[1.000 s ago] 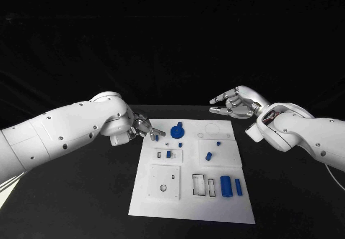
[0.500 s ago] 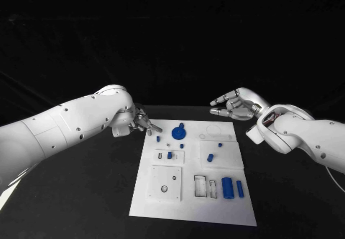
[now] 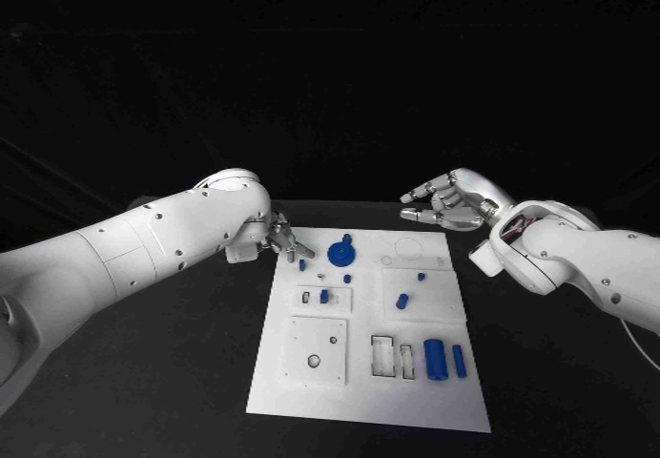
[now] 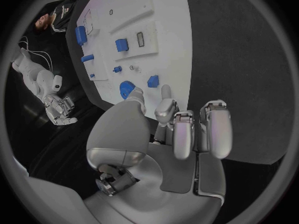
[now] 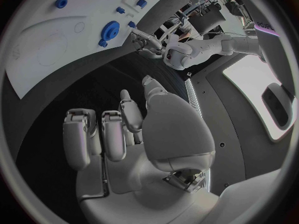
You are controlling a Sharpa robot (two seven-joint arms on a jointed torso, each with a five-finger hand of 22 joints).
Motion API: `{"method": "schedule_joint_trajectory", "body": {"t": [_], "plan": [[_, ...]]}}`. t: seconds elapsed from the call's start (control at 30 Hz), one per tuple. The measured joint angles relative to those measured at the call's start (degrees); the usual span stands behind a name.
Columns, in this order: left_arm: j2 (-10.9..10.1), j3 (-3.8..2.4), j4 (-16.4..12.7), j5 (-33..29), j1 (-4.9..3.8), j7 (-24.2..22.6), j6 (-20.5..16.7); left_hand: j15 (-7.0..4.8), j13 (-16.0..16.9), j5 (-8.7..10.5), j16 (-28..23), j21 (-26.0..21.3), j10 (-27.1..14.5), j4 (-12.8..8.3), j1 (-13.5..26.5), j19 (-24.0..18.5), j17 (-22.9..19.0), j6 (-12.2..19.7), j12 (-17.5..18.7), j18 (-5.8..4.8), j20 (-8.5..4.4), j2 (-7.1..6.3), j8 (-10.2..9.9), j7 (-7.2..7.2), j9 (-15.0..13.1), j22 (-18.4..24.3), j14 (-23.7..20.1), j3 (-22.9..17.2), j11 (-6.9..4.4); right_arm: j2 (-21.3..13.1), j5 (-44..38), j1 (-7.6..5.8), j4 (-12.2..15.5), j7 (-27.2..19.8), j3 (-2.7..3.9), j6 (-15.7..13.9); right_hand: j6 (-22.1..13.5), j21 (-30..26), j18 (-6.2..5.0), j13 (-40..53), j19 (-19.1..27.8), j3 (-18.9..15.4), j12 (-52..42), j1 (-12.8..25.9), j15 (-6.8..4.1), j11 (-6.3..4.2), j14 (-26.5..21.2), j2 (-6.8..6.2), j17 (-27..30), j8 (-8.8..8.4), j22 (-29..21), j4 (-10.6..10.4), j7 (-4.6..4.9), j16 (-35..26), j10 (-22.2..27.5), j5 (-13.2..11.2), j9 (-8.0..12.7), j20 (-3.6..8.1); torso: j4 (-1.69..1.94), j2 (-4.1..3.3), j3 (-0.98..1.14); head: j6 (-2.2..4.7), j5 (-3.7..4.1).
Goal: Assemble the parts on the task board
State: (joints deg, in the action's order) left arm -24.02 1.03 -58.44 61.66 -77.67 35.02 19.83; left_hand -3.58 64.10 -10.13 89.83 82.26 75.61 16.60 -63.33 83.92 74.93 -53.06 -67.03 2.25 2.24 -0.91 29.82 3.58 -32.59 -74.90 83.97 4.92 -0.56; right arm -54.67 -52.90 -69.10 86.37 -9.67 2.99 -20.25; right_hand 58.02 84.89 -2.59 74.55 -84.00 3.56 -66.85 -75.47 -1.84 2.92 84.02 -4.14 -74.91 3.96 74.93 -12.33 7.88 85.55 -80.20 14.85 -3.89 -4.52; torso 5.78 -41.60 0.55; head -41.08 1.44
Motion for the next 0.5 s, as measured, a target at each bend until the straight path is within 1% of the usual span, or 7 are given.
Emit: {"method": "schedule_joint_trajectory", "body": {"t": [0.1,0.23,0.37,0.4,0.5], "plan": [[0.3,0.04,0.2,0.4,0.04,-0.4,0.0,-0.04,0.2,0.0,0.0,0.0,0.0,-0.2,-0.3,0.0,0.0,-0.2,-0.2,0.0,0.0,0.3,0.2,-0.02,-0.1,0.0,0.0,0.2,-0.05,0.0,0.0,0.02,0.0,0.0,0.0,0.0,0.0,0.0,0.0,0.0,0.0,0.0,0.0,0.0,0.0,0.0,0.0,0.0,0.0,0.0,0.0,0.0,0.0,0.0,0.0,0.0,0.0,0.0,0.0,-0.02,0.01,-0.05,-0.05],[0.6,0.05,0.4,0.8,0.05,-0.7,0.3,-0.43,0.2,0.0,0.0,0.0,0.3,-0.2,-0.8,0.0,0.0,-0.4,-0.4,0.0,0.0,0.39,0.6,-0.23,-0.3,0.0,0.0,0.2,-0.26,0.1,0.0,0.03,-0.1,0.0,0.0,0.1,0.0,0.0,0.0,0.0,0.0,0.0,0.0,0.0,0.0,0.0,0.0,0.0,0.0,0.0,0.0,0.0,0.0,0.0,0.0,0.0,0.0,0.0,-0.03,-0.01,0.04,-0.07,-0.13],[0.8,0.06,0.5,1.0,0.06,-0.8,0.8,-0.43,0.2,0.0,0.0,0.0,0.3,-0.2,-2.3,0.0,0.0,-0.6,-0.4,0.0,0.0,1.07,1.2,-0.42,-0.7,0.0,0.0,0.2,-0.26,0.2,0.0,0.03,-0.1,0.0,0.0,0.1,0.0,0.0,0.0,0.0,0.0,0.0,0.0,0.0,0.0,0.0,0.0,0.0,0.0,0.0,0.0,0.0,0.0,0.0,0.0,0.0,0.0,0.0,-0.03,0.0,0.04,-0.08,-0.17],[0.8,0.06,0.6,1.1,0.06,-0.9,1.0,-0.43,0.2,0.0,0.0,0.0,0.4,-0.2,-2.5,0.0,0.0,-0.6,-0.4,0.01,0.0,1.29,1.2,-0.42,-0.7,0.0,0.0,0.2,-0.41,0.2,0.0,0.03,-0.1,-0.1,0.0,0.1,0.0,0.0,0.0,0.0,0.0,0.0,0.0,0.0,0.0,0.0,0.0,0.0,0.0,0.0,0.0,0.0,0.0,0.0,0.0,0.0,0.0,0.0,-0.03,0.0,0.04,-0.08,-0.17],[0.9,0.07,0.8,1.1,0.06,-0.9,1.3,-0.43,0.2,0.0,0.0,0.0,0.5,-0.3,-3.2,0.0,0.0,-0.6,-0.4,0.0,-0.01,1.2,1.5,-0.42,-0.9,0.0,0.0,0.0,-0.46,0.2,0.0,0.03,-0.1,-0.1,0.0,0.1,0.0,0.0,0.0,0.0,0.0,0.0,0.0,0.0,0.0,0.0,0.0,0.0,0.0,0.0,0.0,0.0,0.0,0.0,0.0,0.0,0.0,0.0,-0.04,0.01,0.04,-0.08,-0.17]]}}
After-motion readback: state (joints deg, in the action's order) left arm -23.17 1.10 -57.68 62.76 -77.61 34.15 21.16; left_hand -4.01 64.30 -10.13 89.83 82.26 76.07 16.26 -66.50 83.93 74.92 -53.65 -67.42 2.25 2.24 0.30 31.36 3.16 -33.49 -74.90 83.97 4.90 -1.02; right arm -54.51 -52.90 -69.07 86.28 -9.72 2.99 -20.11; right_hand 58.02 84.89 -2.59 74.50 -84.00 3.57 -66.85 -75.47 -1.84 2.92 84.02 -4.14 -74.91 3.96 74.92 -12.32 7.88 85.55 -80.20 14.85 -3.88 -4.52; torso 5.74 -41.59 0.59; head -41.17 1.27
